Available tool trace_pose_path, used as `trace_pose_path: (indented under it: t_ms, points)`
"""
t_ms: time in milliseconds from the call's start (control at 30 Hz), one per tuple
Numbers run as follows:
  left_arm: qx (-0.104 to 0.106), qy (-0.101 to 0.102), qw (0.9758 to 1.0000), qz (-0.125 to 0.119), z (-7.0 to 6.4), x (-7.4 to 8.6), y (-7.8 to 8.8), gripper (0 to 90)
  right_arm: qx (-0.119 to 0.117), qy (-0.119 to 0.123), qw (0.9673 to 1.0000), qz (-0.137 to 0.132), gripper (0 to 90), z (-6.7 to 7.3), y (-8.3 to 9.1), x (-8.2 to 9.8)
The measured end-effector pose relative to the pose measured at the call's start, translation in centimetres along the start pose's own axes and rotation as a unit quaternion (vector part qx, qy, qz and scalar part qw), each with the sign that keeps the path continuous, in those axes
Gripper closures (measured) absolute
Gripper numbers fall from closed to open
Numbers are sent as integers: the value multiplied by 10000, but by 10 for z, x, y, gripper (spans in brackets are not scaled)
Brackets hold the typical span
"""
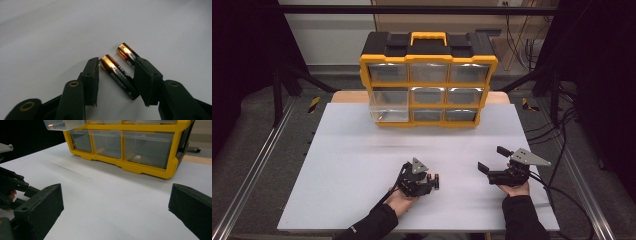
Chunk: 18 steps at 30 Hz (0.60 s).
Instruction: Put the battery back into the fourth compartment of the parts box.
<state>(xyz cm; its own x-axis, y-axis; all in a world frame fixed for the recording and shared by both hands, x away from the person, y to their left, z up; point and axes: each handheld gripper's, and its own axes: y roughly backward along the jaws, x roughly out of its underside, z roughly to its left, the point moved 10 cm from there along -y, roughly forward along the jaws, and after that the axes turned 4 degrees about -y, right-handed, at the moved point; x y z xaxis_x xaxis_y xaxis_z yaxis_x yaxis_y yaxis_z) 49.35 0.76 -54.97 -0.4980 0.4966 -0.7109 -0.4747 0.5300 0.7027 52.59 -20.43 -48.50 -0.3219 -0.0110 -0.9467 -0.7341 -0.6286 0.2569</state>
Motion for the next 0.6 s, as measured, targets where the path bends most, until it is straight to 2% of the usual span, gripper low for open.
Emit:
trace_pose_path:
  t_ms: [333, 600]
  points:
    - [-129, 3, 9999, 73, 1, 1, 1, 643, 1, -13, 10000, 1, 3, 0, 0, 0]
    - [-314, -146, 9993, 174, 0, 1, 1, 713, -3, -10, 10000, -6, 3, 0, 0, 0]
